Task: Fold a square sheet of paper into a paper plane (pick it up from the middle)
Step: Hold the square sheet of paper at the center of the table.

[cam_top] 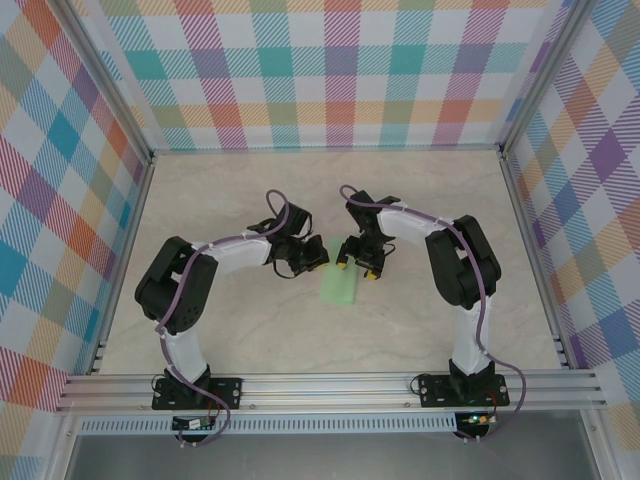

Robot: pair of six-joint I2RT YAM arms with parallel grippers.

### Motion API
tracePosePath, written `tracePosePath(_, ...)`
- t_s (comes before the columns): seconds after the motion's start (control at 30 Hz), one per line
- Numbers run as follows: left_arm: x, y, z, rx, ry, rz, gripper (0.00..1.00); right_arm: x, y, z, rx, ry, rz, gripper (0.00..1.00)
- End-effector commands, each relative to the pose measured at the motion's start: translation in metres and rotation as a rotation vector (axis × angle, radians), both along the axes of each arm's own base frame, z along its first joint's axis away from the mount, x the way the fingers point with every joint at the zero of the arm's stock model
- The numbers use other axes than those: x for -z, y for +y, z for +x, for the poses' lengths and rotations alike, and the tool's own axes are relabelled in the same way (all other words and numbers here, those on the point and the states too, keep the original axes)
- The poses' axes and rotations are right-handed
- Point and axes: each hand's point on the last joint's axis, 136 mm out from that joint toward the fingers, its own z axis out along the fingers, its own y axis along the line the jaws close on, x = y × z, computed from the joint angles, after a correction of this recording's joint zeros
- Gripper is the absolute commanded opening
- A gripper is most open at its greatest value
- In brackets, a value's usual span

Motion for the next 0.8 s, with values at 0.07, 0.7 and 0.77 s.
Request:
tracePosePath(0.07, 0.009, -0.003, -0.001, 0.026, 0.014, 0.058, 0.0, 0.047, -0.015, -0.023, -0.012, 0.088, -0.096, 0.7)
tracePosePath(0.7, 0.023, -0.008, 0.001, 0.03, 0.037, 0.073, 0.0, 0.052, -0.011, -0.027, -0.003, 0.104, -0.07, 0.71)
tracePosePath(0.77, 0.026, -0.008, 0.0, 0.029, 0.042, 0.073, 0.0, 0.053, -0.011, -0.027, -0.003, 0.104, -0.068, 0.71)
